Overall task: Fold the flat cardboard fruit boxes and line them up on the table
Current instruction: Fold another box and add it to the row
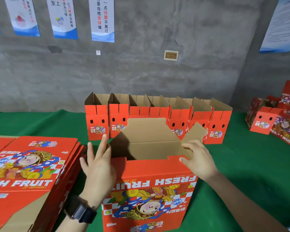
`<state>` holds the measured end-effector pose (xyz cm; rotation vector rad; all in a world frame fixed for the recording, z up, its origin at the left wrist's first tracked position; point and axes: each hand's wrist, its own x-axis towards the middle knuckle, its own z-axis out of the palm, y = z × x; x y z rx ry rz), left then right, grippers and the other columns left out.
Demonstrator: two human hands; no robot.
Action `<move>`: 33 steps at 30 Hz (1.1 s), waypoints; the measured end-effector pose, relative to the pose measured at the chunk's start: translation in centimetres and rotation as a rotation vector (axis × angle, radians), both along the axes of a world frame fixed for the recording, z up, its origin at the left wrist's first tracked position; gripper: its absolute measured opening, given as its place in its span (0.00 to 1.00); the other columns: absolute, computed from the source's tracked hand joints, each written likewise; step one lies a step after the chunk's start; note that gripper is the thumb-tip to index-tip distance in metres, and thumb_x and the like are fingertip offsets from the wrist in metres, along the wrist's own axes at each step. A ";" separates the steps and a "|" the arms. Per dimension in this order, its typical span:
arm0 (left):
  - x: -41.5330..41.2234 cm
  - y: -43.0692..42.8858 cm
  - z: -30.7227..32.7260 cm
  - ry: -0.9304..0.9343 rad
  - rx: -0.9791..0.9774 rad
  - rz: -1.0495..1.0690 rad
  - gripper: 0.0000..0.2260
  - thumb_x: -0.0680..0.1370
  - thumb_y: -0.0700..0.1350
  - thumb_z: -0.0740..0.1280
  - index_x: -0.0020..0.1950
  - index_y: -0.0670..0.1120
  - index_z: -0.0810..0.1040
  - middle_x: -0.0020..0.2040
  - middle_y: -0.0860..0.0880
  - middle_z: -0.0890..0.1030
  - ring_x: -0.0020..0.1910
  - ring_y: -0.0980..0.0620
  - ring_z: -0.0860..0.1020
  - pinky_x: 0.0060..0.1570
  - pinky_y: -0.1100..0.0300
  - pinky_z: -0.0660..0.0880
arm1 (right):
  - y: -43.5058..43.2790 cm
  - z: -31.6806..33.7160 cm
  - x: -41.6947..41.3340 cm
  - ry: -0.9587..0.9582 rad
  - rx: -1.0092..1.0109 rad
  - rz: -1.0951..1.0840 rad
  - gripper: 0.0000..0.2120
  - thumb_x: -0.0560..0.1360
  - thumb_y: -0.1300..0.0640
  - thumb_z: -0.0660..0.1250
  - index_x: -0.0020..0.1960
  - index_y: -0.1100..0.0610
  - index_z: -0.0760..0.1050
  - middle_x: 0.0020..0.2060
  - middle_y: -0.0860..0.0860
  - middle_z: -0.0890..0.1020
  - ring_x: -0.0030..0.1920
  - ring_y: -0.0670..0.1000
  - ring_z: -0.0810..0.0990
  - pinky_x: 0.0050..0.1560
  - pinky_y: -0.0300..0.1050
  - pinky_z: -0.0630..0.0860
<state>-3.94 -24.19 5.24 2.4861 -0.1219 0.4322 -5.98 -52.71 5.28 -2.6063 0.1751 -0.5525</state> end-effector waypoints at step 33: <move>8.6 1.1 1.1 0.067 -0.026 -0.517 0.32 0.72 0.32 0.69 0.74 0.48 0.66 0.67 0.50 0.63 0.65 0.52 0.66 0.64 0.65 0.63 | 0.0 0.9 2.3 -0.073 0.257 0.210 0.15 0.81 0.57 0.60 0.67 0.50 0.67 0.60 0.48 0.75 0.44 0.39 0.81 0.50 0.38 0.76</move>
